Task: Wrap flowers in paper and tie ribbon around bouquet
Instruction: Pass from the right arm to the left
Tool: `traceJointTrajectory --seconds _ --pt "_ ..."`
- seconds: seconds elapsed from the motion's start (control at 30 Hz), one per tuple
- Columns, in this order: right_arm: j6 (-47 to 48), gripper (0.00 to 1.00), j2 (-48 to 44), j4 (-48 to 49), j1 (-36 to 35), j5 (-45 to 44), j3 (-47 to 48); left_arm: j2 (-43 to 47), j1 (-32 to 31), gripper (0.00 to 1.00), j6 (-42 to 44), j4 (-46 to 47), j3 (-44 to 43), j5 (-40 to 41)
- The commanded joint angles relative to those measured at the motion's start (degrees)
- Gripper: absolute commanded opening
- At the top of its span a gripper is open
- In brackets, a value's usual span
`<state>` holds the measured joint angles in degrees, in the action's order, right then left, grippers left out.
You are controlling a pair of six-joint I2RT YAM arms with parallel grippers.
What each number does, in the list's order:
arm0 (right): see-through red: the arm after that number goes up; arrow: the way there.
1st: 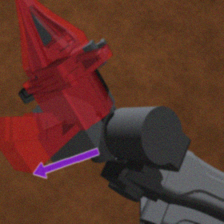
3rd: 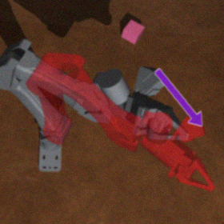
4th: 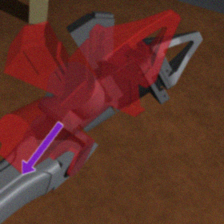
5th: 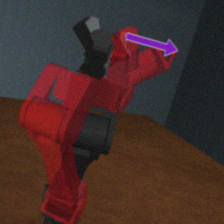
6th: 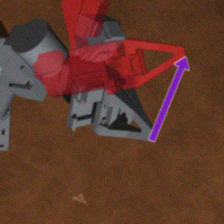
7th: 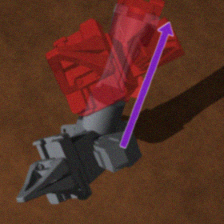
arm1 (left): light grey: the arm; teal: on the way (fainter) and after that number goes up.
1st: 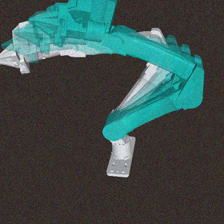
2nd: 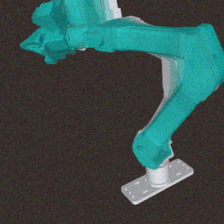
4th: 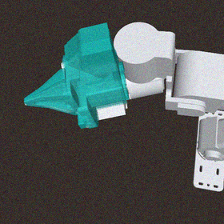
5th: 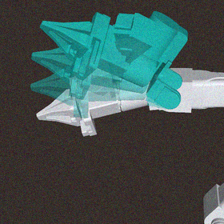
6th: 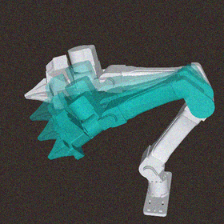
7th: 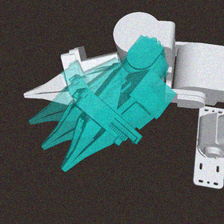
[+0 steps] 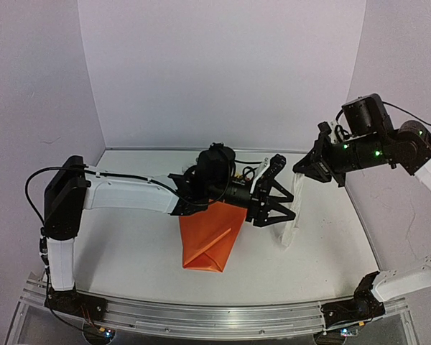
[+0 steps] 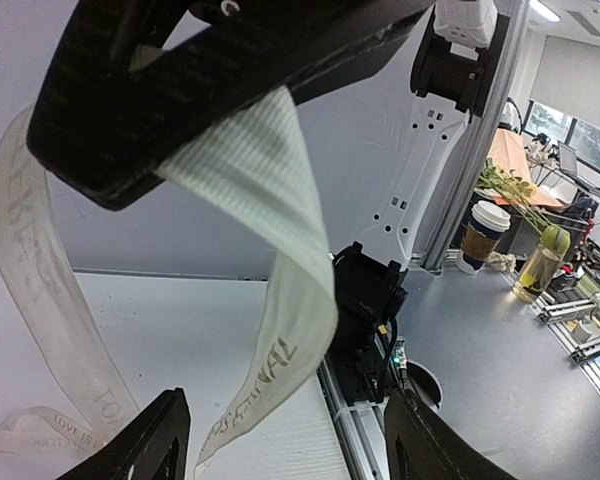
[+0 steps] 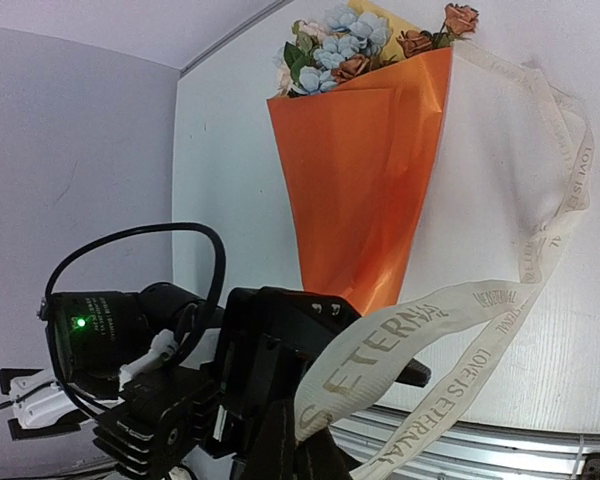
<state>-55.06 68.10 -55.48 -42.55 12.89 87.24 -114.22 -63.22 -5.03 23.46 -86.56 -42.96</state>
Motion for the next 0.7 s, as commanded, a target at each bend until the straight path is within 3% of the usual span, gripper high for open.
traceJointTrajectory --seconds 0.0,0.3,0.67 --pt "-5.50 0.00 -0.83 4.05 -0.42 -0.16 -0.39 -2.13 0.03 0.69 0.73 2.75 -4.59 -0.68" --pt "-8.60 0.00 -1.72 5.02 -0.36 -1.86 0.03 -7.45 -1.14 0.63 -1.06 4.55 -9.33 -2.76" --pt "-3.29 0.00 -3.40 4.55 4.40 -5.60 1.46 -6.94 -1.55 0.24 -16.63 17.68 -2.52 -4.18"
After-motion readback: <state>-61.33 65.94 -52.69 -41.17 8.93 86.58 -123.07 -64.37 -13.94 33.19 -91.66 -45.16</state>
